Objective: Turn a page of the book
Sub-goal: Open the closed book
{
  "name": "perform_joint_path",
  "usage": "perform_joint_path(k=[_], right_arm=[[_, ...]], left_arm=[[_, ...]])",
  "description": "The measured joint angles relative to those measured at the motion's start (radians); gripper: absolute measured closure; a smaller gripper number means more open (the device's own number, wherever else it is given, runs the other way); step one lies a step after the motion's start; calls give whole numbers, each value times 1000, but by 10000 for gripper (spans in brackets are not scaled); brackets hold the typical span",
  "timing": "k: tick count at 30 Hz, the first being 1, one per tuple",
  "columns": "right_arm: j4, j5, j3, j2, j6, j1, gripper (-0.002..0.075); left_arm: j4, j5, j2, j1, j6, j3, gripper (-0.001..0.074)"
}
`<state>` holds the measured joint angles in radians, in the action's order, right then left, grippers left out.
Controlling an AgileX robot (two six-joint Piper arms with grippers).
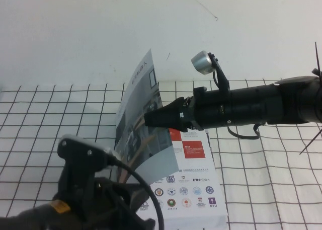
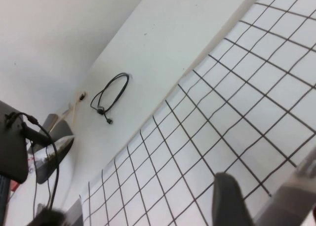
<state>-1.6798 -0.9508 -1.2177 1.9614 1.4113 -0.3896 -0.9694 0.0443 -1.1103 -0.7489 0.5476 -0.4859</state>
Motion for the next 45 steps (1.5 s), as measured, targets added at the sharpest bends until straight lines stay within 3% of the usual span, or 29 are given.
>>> perform_joint_path(k=[6, 10, 16, 26, 32, 37, 41, 45], right_arm=[[-6, 2, 0, 0, 24, -23, 374], [-7, 0, -8, 0, 35, -42, 374], [-8, -45, -26, 0, 39, -56, 374], [40, -142, -126, -57, 39, -56, 374], [175, -74, -169, -148, 39, -56, 374], [462, 102, -170, -151, -58, -56, 382], [665, 164, -170, -101, -195, -56, 476], [733, 166, -170, 3, -273, -56, 655]], left_arm=[[-12, -269, -13, -269, 13, 51, 738], [-83, -445, -97, -375, 15, 56, 738], [-303, -654, -213, -390, 11, 56, 738], [-597, -769, -219, -394, 171, 56, 738], [-782, -912, -219, -393, 244, 56, 738], [-800, -852, -219, -393, 348, 56, 738], [-800, -777, -219, -393, 357, 56, 738], [-800, -779, -219, -391, 357, 56, 738]])
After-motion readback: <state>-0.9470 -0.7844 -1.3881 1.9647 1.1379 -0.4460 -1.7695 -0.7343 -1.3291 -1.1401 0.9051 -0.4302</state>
